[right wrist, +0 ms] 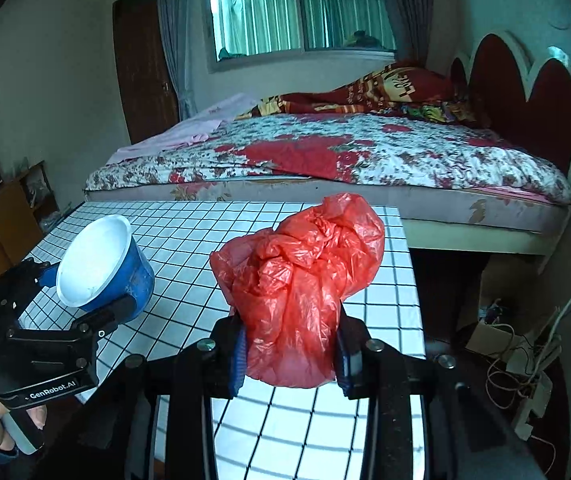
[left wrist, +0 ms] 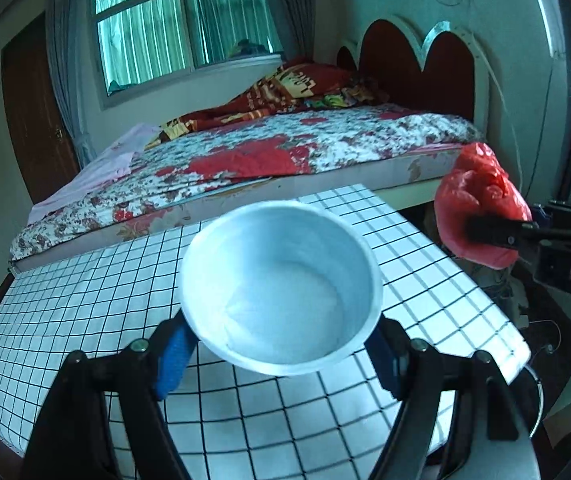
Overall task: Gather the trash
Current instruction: 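Carry blue cup and red bag over the black bin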
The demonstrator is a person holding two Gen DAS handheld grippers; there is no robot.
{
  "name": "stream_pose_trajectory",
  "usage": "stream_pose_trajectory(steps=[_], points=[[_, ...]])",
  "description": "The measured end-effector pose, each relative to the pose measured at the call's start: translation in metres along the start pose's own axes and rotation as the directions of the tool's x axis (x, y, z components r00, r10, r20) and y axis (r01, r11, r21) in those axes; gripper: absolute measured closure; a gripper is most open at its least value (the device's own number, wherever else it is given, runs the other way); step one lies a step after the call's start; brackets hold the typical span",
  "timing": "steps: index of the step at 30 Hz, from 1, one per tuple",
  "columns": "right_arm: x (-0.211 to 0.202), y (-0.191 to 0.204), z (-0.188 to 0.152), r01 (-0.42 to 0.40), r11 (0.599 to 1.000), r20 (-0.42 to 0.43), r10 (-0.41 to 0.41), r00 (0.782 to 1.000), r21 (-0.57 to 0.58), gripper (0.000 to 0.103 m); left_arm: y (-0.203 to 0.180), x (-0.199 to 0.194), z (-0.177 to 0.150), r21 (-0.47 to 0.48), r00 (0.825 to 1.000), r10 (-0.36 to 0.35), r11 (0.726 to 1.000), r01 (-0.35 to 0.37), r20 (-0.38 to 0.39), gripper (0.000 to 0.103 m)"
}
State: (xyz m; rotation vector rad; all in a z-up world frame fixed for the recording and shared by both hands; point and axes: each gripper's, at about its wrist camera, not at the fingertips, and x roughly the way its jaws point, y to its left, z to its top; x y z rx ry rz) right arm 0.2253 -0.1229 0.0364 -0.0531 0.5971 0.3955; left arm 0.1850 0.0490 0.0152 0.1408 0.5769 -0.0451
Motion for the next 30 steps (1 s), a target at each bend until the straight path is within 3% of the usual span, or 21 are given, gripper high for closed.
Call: stream_pose_trajectory(steps=[9,15,22,30], points=[[-0.077,-0.017,-0.024,0.028,0.999,0.065,-0.03,0.997,0.032,0.067,-0.04,-0.054,0.001,0.029,0.998,-0.043,0.999,0.041,0.051,0.027],[-0.114,-0.035,-0.044,0.053,0.997,0.108,-0.06,0.992,0.061,0.067,-0.072,-0.071,0.0,0.055,0.991,-0.109,0.993,0.105,0.078,0.027],[-0.144,-0.06,-0.066,0.112,0.989,0.112,-0.122,0.986,0.092,0.067,-0.112,-0.079,-0.006,0.1,0.975,-0.202,0.976,0.193,0.089,0.027],[-0.177,-0.087,-0.102,0.193,0.971,0.079,-0.206,0.975,0.138,0.067,-0.157,-0.083,-0.027,0.134,0.95,-0.31,0.944,0.302,0.043,0.027]])
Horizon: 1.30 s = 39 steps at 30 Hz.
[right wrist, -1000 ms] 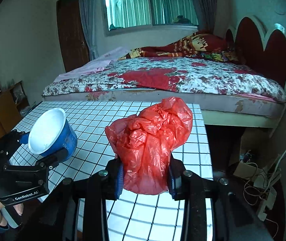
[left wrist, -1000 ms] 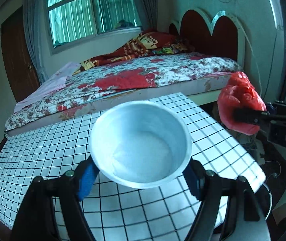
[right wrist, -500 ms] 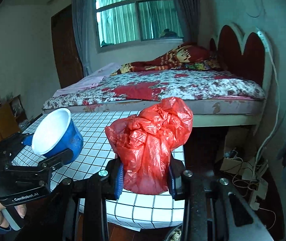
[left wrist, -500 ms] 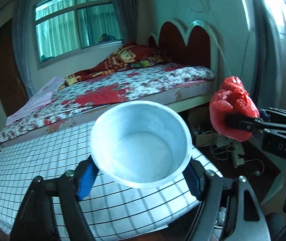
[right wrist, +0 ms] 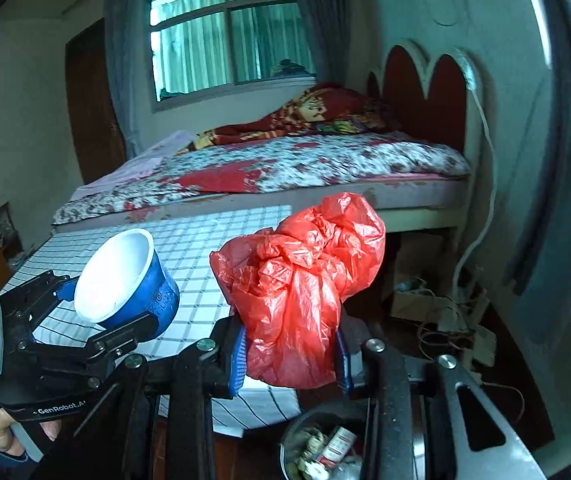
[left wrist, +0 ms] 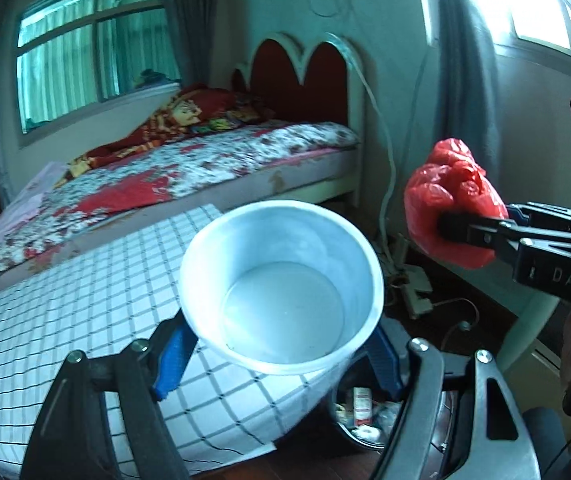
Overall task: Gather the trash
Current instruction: 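Carry blue cup and red bag over the black bin, then open both grippers to drop cup and red bag into the bin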
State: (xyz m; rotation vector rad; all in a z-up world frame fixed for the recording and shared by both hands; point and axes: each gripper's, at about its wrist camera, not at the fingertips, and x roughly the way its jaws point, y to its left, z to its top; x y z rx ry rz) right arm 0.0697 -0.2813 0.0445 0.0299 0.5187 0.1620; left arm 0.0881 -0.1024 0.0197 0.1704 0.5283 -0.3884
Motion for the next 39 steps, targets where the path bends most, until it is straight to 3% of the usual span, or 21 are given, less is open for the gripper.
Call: stream_pose_trajectory(steps=[8,16,31,39], points=[[-0.011,-0.032,-0.03,0.059,0.998,-0.054,-0.057,0.997,0.037,0.066,-0.037,0.012,-0.013,0.026,0.996,-0.074,0.997,0.075,-0.042,0.027],[-0.001,-0.054,-0.067,0.061,0.997,-0.124,-0.054,0.991,0.05,0.066,-0.061,0.034,-0.032,0.055,0.987,-0.122,0.99,0.128,-0.101,0.027],[0.046,-0.093,-0.134,0.063,0.995,-0.261,-0.042,0.964,0.073,0.066,-0.094,0.092,-0.073,0.047,0.956,-0.174,0.981,0.19,-0.236,0.026],[0.076,-0.111,-0.162,0.045,0.996,-0.336,-0.016,0.942,0.077,0.066,-0.105,0.123,-0.095,0.043,0.928,-0.2,0.974,0.224,-0.316,0.026]])
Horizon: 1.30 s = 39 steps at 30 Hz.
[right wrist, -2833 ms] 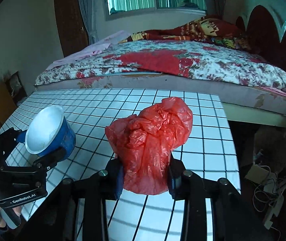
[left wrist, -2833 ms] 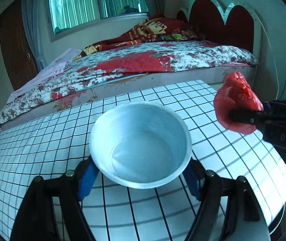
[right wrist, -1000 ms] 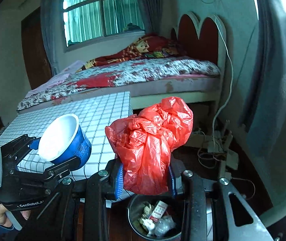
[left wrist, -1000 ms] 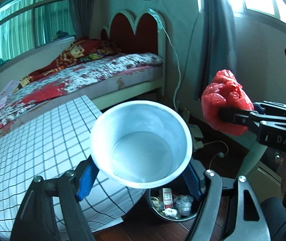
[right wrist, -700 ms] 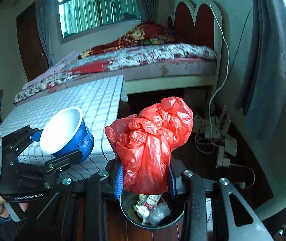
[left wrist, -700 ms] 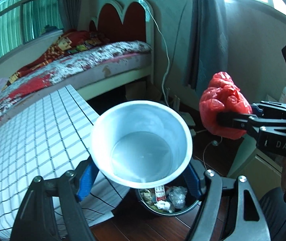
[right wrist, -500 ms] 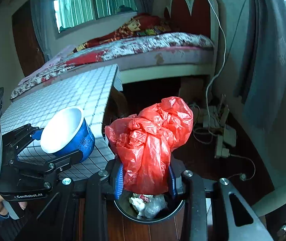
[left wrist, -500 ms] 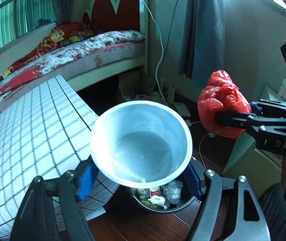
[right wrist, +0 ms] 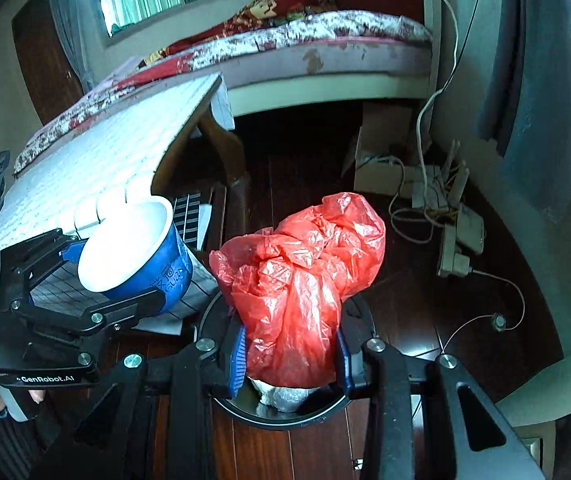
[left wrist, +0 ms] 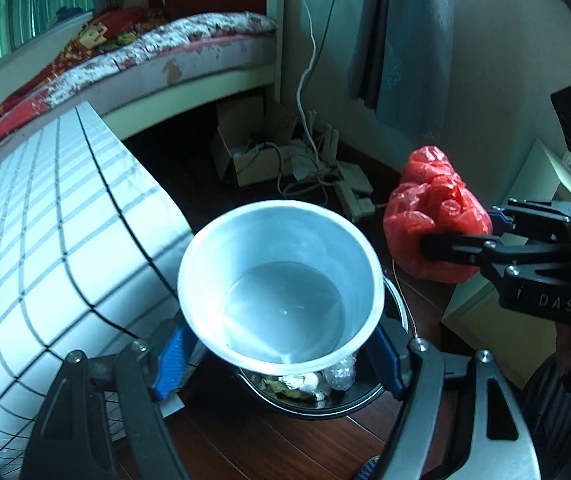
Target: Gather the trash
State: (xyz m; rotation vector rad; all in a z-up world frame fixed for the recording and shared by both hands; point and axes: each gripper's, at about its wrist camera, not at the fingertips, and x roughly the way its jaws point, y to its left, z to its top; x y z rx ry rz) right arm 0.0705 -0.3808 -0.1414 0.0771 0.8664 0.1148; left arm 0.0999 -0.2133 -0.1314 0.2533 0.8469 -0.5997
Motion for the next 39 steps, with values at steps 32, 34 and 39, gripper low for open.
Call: stream_pose_trajectory(steps=[32,34,39], points=[[0.044,0.009,-0.018,0.136,0.99,-0.092,-0.139,0.986,-0.038,0.001,0.03,0.013,-0.024,-0.101,0.983,0.178,0.978,-0.182,-0.048,0.001],[0.041,0.012,-0.016,0.135,0.99,-0.086,-0.138,0.987,-0.04,0.001,0.031,0.009,-0.024,-0.103,0.982,0.184,0.977,-0.188,-0.04,0.001],[0.027,0.024,-0.01,0.149,0.988,-0.063,-0.152,0.986,-0.047,0.001,0.033,-0.006,-0.021,-0.104,0.98,0.198,0.975,-0.198,-0.013,0.001]])
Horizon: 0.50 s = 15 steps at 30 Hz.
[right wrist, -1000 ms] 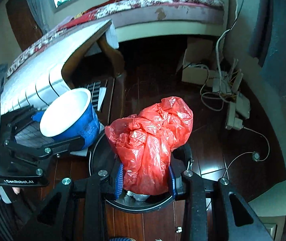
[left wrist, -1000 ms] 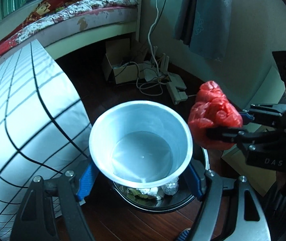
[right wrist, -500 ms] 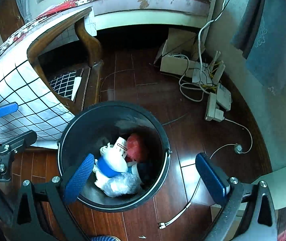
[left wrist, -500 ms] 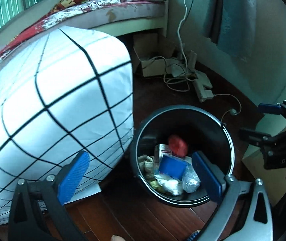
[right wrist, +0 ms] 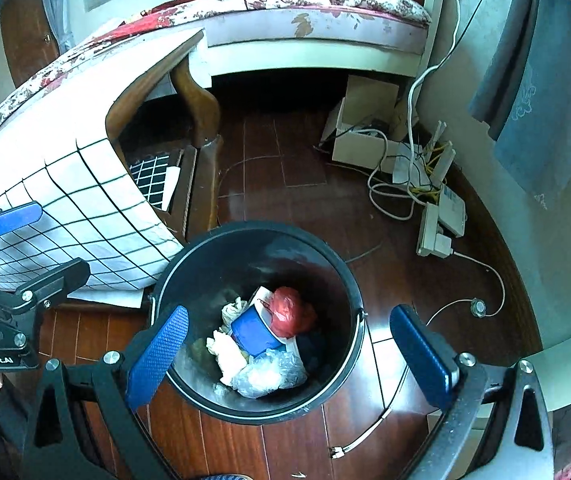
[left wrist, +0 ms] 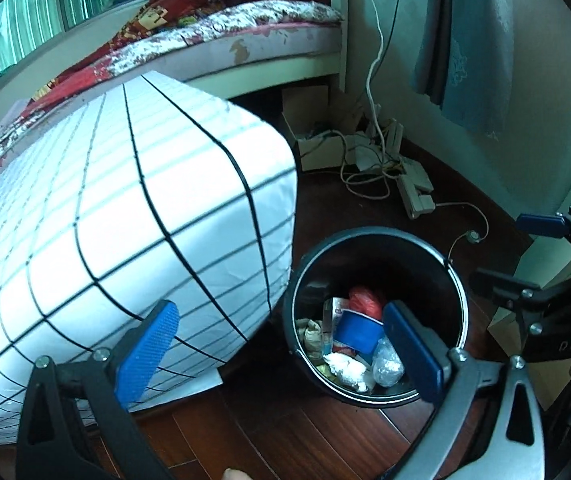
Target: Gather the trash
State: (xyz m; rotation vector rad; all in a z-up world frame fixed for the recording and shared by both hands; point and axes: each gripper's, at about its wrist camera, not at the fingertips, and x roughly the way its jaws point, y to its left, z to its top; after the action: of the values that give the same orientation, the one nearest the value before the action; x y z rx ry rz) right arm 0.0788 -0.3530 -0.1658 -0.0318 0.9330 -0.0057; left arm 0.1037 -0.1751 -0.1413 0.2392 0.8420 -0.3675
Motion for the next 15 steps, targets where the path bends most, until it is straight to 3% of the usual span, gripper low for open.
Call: stream_pose_trajectory(steps=[15], points=[[-0.071,0.023,0.016,0.064,0.998,0.104,-0.065,0.992,0.02,0.001,0.011,-0.064,0.015,0.008,0.994,0.033,0.999,-0.034,0.102,0.001]])
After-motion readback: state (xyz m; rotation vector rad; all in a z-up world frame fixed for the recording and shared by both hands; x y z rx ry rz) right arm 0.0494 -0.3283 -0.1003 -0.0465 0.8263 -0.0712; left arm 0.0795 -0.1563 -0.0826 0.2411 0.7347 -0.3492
